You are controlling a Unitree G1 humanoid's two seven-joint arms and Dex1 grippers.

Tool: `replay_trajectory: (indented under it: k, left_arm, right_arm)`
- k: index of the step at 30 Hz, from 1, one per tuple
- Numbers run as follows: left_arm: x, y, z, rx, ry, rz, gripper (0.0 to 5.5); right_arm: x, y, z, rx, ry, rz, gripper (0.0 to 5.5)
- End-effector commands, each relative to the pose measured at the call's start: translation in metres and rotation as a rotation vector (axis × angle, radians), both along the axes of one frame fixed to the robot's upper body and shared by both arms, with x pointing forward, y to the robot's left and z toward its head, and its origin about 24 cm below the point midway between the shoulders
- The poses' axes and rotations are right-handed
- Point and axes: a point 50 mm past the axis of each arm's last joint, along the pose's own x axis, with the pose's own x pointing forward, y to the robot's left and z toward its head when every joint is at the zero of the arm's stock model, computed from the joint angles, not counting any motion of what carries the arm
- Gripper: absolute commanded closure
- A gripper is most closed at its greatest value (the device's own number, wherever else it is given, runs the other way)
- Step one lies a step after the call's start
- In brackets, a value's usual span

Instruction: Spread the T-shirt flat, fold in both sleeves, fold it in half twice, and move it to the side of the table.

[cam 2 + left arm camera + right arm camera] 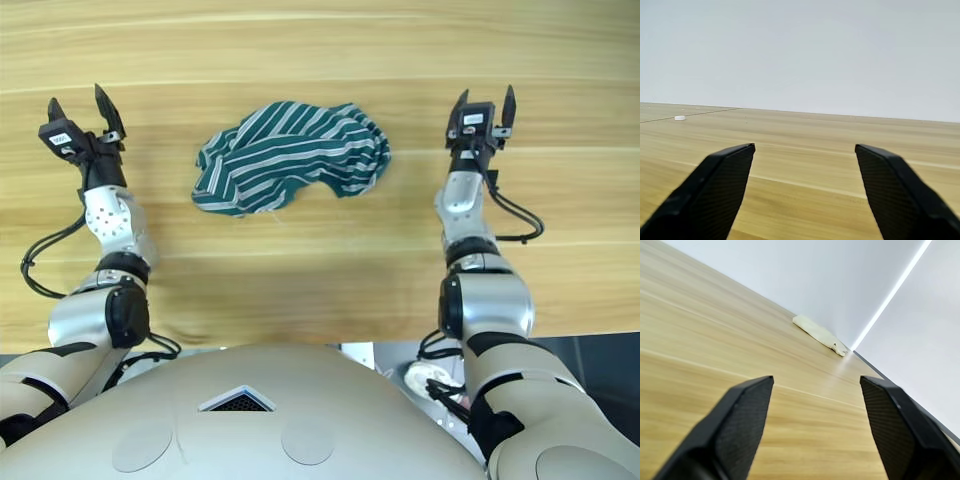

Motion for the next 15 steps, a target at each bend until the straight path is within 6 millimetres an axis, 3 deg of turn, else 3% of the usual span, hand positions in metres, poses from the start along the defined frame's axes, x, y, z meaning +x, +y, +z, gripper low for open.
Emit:
replay_trajectory:
  k: [1,8,15]
  left_arm:
    - [-0.0027,0.001,-0.0004,0.001,-0.01,0.013,1.78]
    - [-0.0032,0.003,-0.0009,0.041,0.008,0.055,1.78]
    - [-0.0024,0.0008,-0.0024,0.06,0.027,0.044,1.78]
  right_arm:
    - [0.002,0.0023,0.0019,0.013,-0.012,0.006,2.29]
    - [0.0015,0.0012,0.002,0.024,-0.015,0.003,2.29]
    - [0.0012,0.0085,0.0103,0.16,-0.11,0.103,2.29]
